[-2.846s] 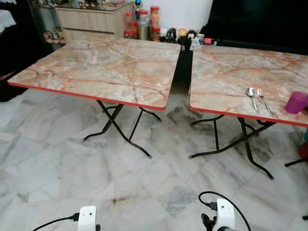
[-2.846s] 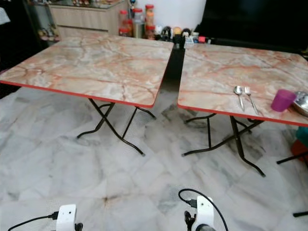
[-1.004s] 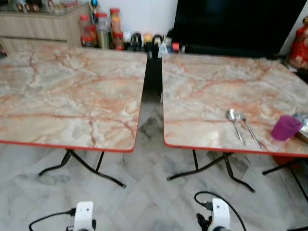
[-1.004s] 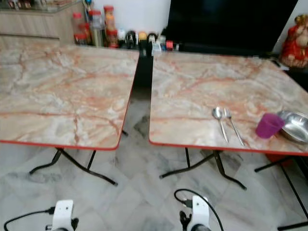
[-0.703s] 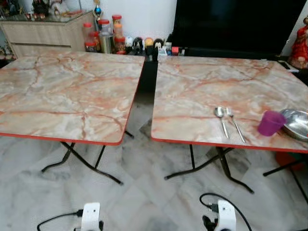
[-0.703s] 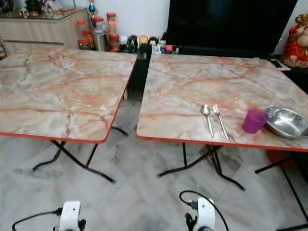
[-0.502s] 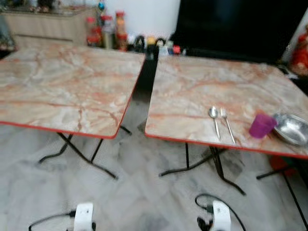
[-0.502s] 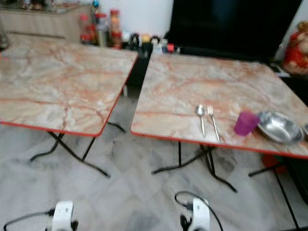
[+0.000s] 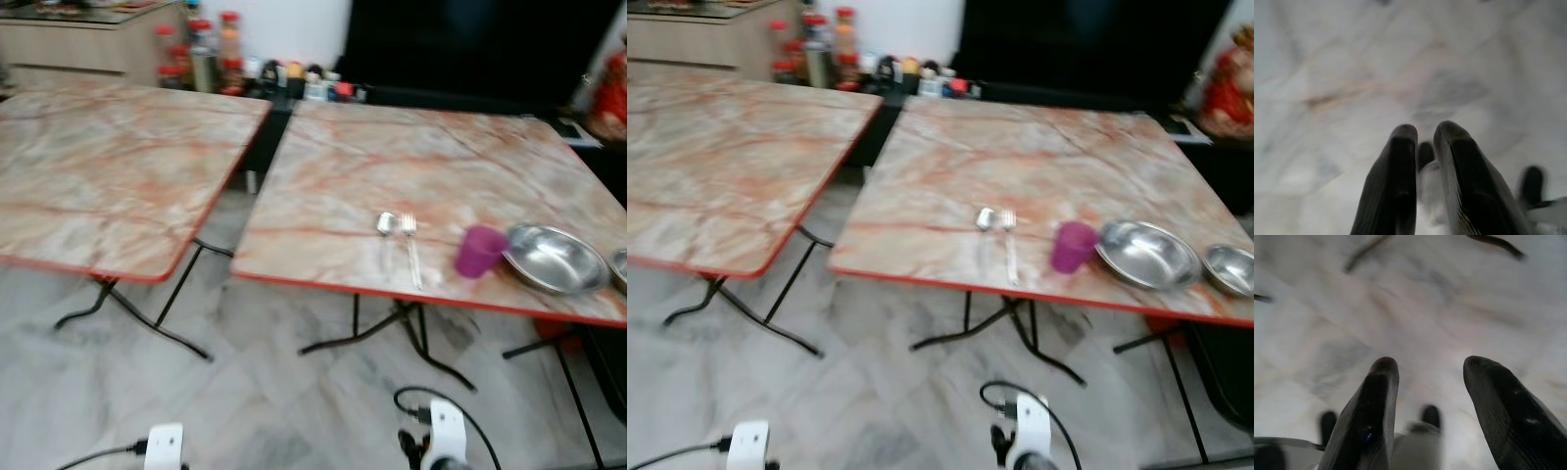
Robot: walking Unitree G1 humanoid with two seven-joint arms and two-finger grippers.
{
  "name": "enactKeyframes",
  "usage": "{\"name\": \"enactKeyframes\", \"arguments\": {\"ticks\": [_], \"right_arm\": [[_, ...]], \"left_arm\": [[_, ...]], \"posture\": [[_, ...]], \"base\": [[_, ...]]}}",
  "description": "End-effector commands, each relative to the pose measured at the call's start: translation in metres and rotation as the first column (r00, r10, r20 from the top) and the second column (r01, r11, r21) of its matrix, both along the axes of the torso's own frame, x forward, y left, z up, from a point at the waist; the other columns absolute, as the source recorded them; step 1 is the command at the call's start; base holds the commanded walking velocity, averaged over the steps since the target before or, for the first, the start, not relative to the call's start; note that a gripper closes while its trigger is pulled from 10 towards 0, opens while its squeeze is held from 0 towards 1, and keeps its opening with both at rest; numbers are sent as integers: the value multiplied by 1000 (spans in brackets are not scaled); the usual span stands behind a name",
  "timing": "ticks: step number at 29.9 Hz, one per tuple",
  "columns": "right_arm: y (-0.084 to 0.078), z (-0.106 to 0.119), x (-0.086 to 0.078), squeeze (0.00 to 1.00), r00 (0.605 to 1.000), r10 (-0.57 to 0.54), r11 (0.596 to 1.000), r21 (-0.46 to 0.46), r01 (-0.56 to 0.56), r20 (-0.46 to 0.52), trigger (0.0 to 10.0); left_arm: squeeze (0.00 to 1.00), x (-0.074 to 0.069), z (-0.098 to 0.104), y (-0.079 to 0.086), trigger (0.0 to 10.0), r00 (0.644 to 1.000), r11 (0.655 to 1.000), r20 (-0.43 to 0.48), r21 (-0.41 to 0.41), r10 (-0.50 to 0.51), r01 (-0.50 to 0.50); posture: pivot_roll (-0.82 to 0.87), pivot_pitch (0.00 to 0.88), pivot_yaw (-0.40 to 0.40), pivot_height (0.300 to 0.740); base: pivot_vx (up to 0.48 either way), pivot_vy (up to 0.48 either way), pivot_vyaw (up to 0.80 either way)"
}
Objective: Setting the table
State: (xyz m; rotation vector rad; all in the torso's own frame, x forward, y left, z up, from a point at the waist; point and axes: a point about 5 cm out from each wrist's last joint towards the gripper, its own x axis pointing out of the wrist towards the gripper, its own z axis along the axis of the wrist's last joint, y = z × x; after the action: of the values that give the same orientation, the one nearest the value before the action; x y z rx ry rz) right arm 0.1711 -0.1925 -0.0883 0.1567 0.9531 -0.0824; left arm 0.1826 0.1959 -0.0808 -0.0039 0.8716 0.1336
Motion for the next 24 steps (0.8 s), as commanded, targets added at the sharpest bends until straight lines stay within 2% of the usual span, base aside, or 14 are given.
{"name": "enactKeyframes", "arguments": {"ticks": [1, 7, 18, 24], "right_arm": [[3, 3, 8, 0, 1000, -11, 1000, 9, 11, 27, 10000], [3, 4, 10, 0, 999, -25, 1000, 6, 24, 31, 10000], [4, 5, 13, 0, 999, -6, 1000, 4, 6, 35, 10000], [4, 6, 13, 0, 999, -8, 1000, 8, 8, 39, 10000]], "left_arm": [[0, -12, -5, 8, 10000, 999, 1000, -43, 10, 18, -18], [0, -2, 0, 7, 10000, 1000, 1000, -12, 19, -7, 7], [0, -2, 0, 9, 10000, 1000, 1000, -18, 28, 9, -8], [0, -11, -3, 14, 10000, 999, 999, -41, 36, 9, -7]], "posture": [[70, 0, -49, 740], [76, 0, -60, 740], [95, 0, -75, 740], [76, 0, -60, 740]], "base": [[0, 0, 0], [0, 0, 0], [0, -435, 0], [0, -472, 0]]}}
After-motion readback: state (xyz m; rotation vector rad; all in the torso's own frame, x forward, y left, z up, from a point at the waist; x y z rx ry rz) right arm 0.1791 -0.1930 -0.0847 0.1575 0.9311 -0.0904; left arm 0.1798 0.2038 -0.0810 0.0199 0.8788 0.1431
